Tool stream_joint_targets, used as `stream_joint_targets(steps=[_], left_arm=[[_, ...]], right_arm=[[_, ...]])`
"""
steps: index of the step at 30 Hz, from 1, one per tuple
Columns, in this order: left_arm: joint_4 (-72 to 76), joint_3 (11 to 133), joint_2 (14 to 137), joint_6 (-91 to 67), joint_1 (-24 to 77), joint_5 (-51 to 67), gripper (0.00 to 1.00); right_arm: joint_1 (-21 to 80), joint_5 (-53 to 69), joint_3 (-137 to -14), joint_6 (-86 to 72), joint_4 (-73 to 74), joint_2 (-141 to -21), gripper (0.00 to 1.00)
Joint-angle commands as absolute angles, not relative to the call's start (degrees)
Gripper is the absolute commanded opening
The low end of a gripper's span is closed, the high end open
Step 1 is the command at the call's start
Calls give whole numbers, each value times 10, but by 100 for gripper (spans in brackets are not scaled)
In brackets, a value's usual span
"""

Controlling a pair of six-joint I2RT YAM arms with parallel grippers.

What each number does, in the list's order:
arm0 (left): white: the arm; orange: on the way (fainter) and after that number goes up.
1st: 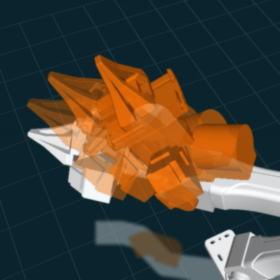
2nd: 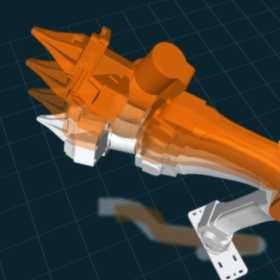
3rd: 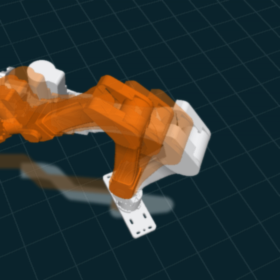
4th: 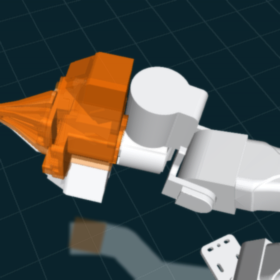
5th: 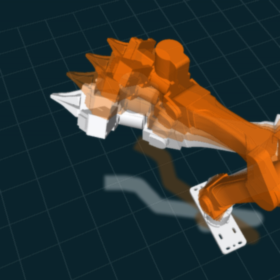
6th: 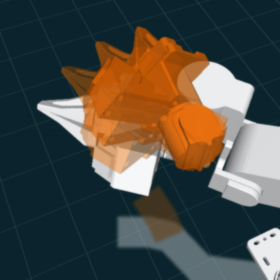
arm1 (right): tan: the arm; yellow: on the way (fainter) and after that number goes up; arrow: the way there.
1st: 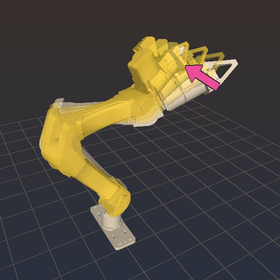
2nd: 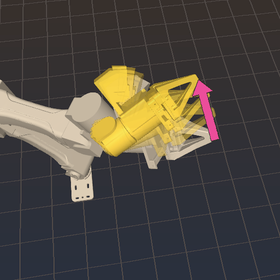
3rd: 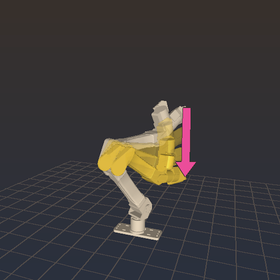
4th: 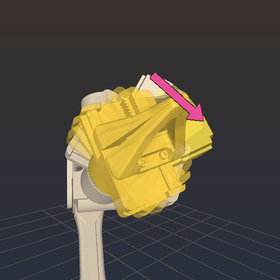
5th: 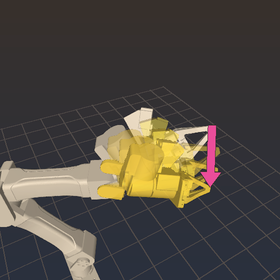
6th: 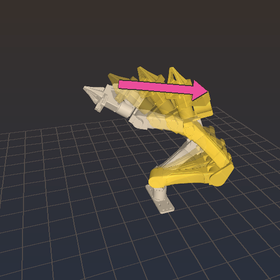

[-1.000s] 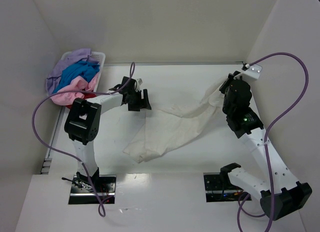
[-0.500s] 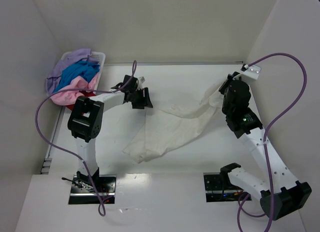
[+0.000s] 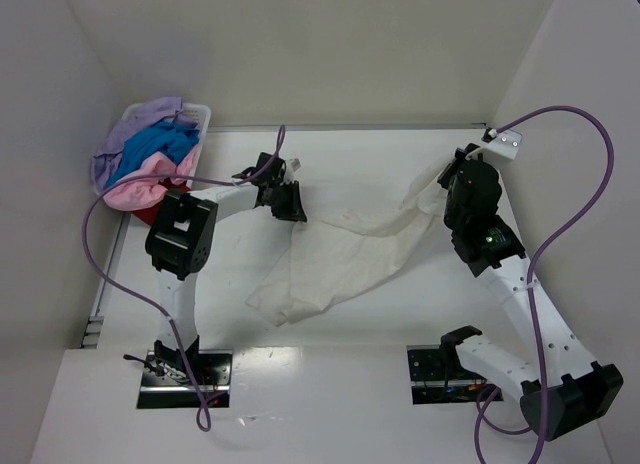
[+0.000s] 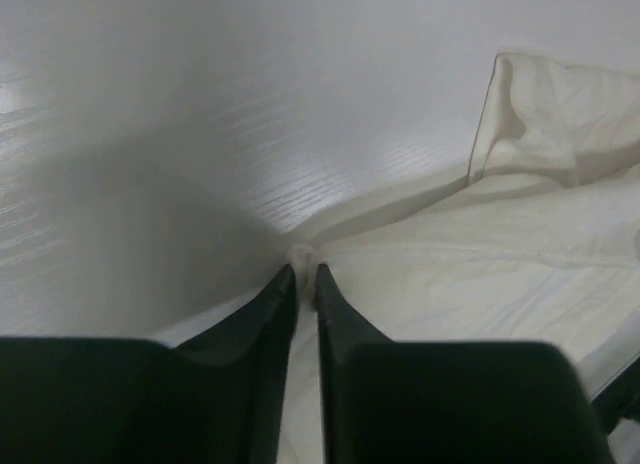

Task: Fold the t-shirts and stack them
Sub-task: Flatten out the tshirt

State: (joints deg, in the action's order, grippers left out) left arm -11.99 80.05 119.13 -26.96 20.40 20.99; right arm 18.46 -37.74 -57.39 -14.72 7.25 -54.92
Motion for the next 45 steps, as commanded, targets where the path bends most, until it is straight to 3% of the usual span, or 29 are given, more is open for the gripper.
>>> stream_joint_targets(steps=[1,4,18,25,39,45], left_arm=[[-133,820,1182,-254,205,221,18],[-133,806,1138,-254,205,193,0],[-256,726,776,-278,205,19,0],[-311,638,644,-314,205,6,0],[-375,617,522,-345,205,-74,0],[-375,671,514,-330,205,-122,0]], right_arm=[[180,-395,-572,-150,32,-549,0],[180,-395,-572,-150,32,-549,0],[180,-444,-572,-162,47,-531,0],[175,-462,-593,-167,47,-531,0],[175,-473,-650,-142,28,-531,0],[175,-446,-696,-142,23,-543,0]])
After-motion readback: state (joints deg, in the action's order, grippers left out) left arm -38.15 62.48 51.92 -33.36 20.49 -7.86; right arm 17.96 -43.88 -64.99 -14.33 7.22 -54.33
